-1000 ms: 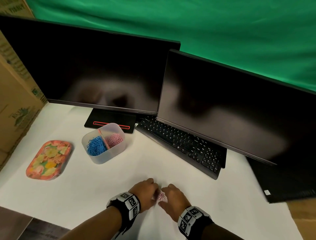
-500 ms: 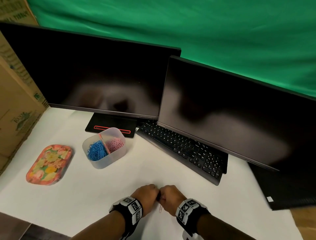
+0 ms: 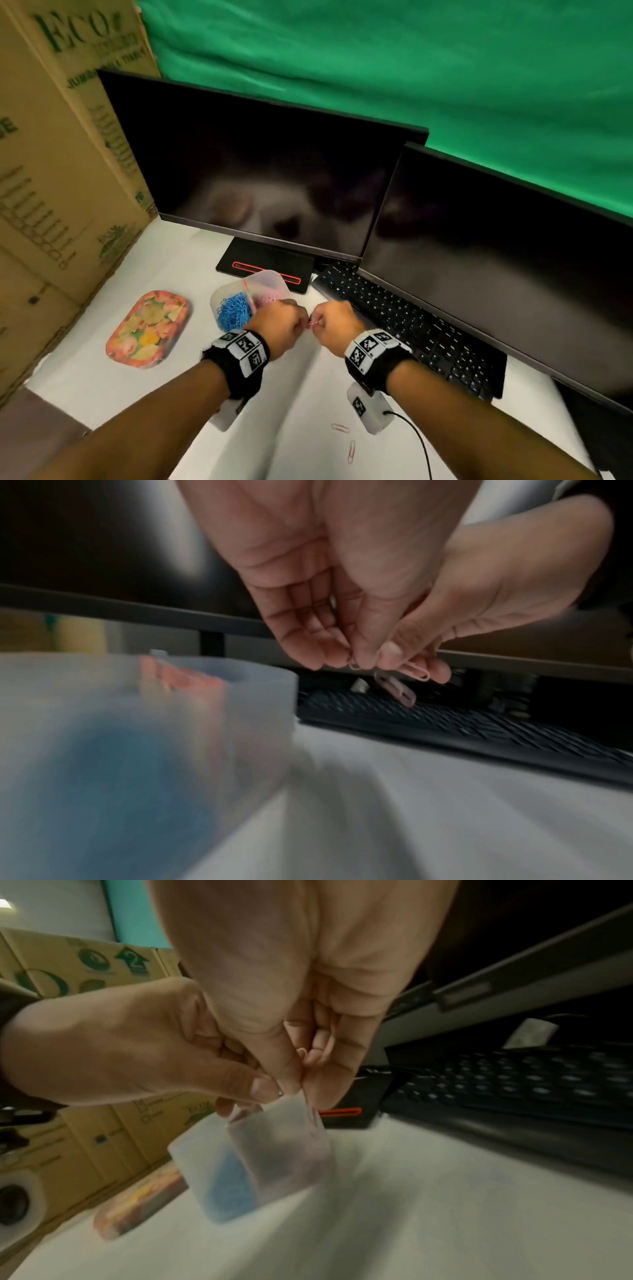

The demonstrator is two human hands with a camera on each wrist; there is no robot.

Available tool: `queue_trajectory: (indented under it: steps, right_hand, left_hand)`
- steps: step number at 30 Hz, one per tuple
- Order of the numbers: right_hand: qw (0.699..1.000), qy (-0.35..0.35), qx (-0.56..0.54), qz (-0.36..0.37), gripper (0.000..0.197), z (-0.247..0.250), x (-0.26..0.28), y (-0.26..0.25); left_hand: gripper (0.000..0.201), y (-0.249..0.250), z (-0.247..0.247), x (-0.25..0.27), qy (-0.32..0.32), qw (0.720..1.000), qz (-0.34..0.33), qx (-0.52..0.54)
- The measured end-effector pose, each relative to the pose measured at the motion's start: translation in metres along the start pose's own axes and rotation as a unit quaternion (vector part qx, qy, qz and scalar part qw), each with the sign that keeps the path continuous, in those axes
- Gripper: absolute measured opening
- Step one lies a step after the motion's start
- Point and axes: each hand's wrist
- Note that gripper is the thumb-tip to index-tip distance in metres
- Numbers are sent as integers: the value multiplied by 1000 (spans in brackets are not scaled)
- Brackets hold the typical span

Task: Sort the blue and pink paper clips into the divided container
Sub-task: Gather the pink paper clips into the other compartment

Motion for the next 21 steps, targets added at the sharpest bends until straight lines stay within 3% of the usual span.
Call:
queue_trajectory:
  steps: [6, 11, 14, 17, 21]
  right_hand:
    - [999, 30, 16, 5, 17, -11, -58, -62]
    - [999, -2, 26, -31, 19, -27, -70, -75]
    - [999, -8, -20, -24, 21, -23, -65, -58]
    - [997, 36, -51, -54, 30, -9, -55, -20]
    - [994, -5, 56, -98, 34, -4, -30, 32]
  left_hand:
    - [17, -45, 27, -38, 8, 994, 105, -27]
    - [16, -57, 25, -43, -16, 988, 147, -39]
    - [19, -53, 25, -45, -25, 984, 168, -49]
    - [21, -44, 27, -41, -25, 987, 152, -46]
    - [20, -16, 12, -28, -32, 995, 83, -44]
Point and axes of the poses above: each hand's wrist, its own x-axis away from the middle knuckle, its own z-axis out of the back of the hand, y = z × x, and after that the axes turned 14 degrees about y, right-handed
